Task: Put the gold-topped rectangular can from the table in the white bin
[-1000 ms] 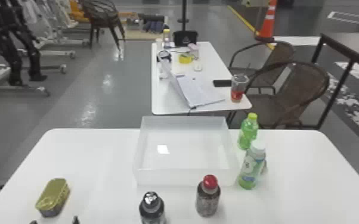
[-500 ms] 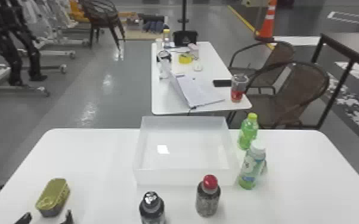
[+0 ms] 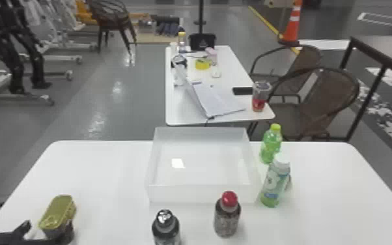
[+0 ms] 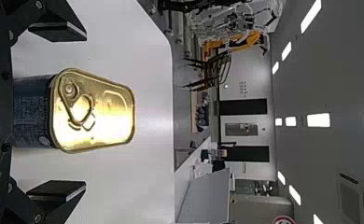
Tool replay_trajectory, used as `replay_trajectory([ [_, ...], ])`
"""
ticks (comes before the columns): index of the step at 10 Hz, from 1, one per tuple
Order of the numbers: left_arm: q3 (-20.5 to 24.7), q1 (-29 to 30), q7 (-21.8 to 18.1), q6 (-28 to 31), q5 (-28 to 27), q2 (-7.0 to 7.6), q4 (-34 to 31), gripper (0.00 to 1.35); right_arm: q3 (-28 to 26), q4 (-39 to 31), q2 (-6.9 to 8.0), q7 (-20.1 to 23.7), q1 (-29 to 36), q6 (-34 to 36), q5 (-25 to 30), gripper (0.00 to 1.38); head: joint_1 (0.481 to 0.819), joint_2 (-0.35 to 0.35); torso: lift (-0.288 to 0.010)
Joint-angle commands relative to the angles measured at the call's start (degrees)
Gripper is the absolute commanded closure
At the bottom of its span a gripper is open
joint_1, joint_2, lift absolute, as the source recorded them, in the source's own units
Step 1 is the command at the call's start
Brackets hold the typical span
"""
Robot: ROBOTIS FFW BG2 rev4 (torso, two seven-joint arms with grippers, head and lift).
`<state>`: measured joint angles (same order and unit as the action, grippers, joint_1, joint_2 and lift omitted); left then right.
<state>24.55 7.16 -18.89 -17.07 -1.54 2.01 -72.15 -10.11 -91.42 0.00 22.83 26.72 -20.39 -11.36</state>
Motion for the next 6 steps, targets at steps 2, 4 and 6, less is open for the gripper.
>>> replay_trajectory([
  [2,2.3,-2.9,-1.9,0.6,-0.5,1.33,3.1,0.17,0.0,0.2,0.05,0.0,-0.2,0.0,-0.1,0.13,0.549,0.0,-0.1],
  [4,3.0,-6.4,-6.2,0.8,-0.1,2.73,7.3,0.17,0.0,0.4,0.05,0.3,-0.5,0.0,0.0,0.13,0.549,0.0,-0.1],
  [6,3.0,-8.8,-7.9,1.6,-0.9,3.53,9.8,0.2,0.0,0.5,0.05,0.4,-0.8,0.0,-0.1,0.13,0.549,0.0,-0.1],
])
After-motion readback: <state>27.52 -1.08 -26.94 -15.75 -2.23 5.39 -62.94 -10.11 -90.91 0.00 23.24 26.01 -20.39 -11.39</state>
